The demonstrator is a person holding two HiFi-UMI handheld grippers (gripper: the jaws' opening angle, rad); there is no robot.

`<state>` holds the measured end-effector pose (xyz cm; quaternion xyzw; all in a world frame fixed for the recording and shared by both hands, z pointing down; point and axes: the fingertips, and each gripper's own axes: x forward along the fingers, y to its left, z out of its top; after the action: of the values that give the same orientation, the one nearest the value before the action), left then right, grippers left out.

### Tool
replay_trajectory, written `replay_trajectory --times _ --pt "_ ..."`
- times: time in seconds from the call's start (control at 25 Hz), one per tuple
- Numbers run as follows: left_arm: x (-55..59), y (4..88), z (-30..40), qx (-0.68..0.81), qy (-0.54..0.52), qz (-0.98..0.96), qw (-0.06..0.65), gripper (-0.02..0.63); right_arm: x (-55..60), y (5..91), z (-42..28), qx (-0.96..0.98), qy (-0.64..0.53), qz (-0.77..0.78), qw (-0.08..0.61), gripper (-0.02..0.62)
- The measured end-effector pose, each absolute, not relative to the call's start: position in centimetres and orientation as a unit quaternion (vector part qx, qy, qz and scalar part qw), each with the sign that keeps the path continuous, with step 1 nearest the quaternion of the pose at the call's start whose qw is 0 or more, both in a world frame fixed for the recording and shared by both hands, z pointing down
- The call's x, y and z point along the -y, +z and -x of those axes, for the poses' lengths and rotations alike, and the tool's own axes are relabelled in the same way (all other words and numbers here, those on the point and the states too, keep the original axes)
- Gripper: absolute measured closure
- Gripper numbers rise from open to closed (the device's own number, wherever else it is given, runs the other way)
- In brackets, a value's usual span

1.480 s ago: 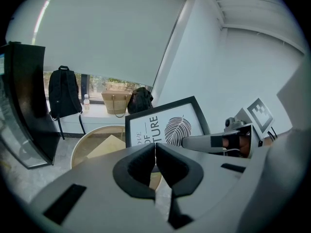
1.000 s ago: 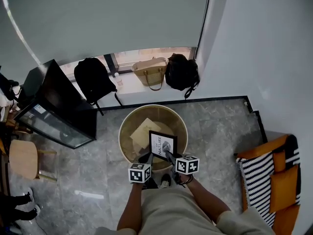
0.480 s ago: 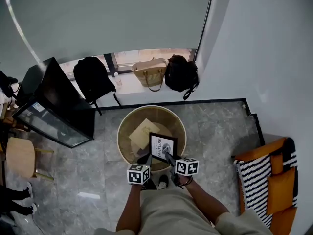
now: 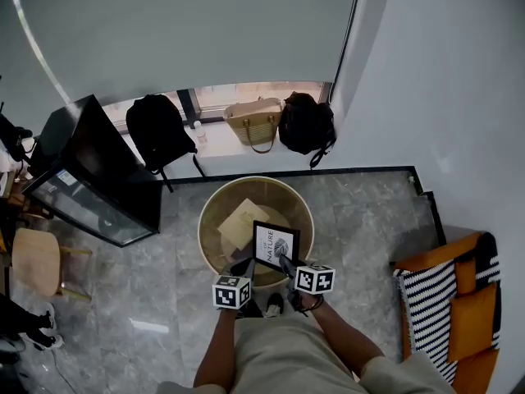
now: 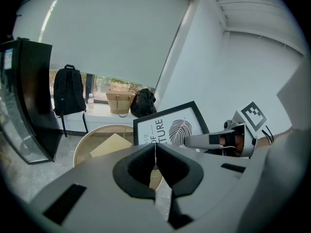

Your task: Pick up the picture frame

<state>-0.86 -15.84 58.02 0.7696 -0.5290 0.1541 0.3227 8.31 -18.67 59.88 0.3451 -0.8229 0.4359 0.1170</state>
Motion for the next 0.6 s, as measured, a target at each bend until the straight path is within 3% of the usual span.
replay_trajectory --times 0.6 --pt "16.1 58.8 -1.0 0.502 0.195 -0.785 0.305 0.586 19.3 60.0 -9.7 0.814 0.445 -0.362 0.096 0.557"
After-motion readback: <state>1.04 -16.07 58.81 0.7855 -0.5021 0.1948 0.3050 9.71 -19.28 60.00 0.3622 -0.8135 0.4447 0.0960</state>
